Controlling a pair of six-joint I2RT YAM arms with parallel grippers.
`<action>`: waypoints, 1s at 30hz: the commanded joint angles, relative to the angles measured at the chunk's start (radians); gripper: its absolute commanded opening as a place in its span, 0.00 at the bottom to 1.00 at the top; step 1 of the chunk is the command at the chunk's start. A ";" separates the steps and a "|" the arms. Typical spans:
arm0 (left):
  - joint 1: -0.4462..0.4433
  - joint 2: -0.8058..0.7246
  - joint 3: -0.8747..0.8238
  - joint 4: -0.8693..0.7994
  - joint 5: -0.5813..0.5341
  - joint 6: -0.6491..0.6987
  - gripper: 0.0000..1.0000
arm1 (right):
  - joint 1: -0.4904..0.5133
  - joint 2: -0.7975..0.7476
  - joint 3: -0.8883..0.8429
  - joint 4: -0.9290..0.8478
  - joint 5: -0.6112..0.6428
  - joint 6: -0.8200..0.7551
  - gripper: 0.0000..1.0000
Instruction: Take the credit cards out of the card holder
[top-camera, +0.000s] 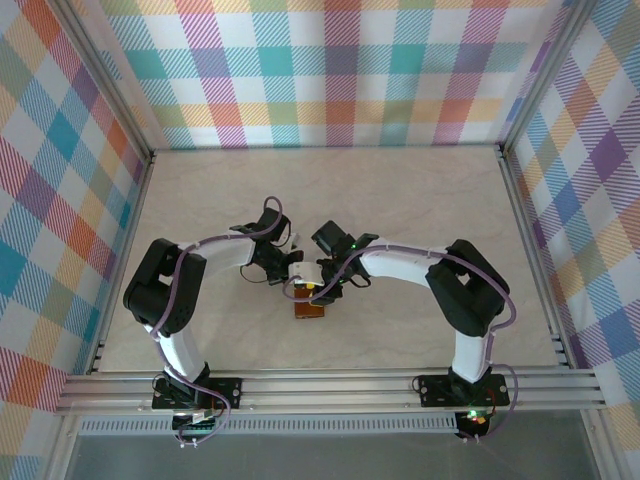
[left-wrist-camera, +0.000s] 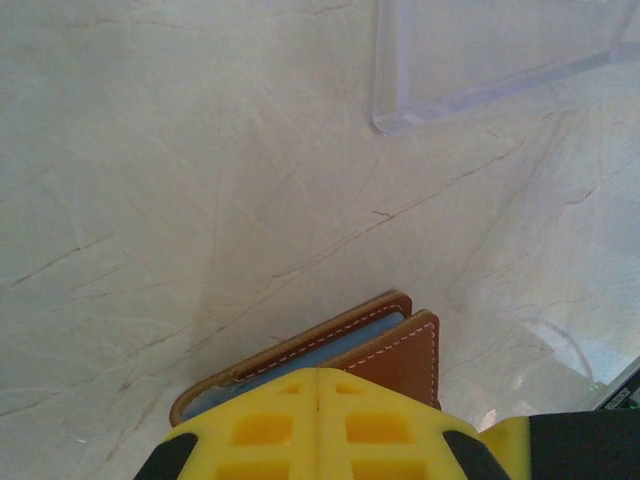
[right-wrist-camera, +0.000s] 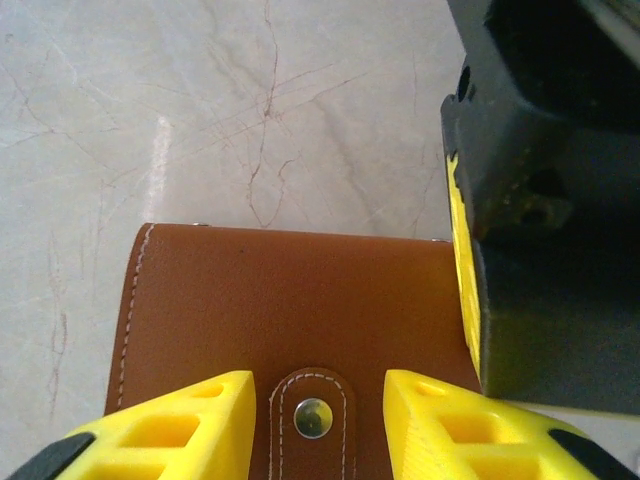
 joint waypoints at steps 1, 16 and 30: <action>0.007 0.017 -0.017 -0.049 0.003 0.016 0.00 | 0.021 0.049 0.006 -0.075 0.037 -0.046 0.39; 0.007 0.012 0.001 -0.086 -0.023 0.032 0.00 | 0.024 -0.009 -0.098 -0.037 0.029 -0.038 0.28; -0.001 0.019 0.018 -0.117 -0.029 0.048 0.00 | 0.040 0.008 -0.086 -0.043 0.163 -0.031 0.42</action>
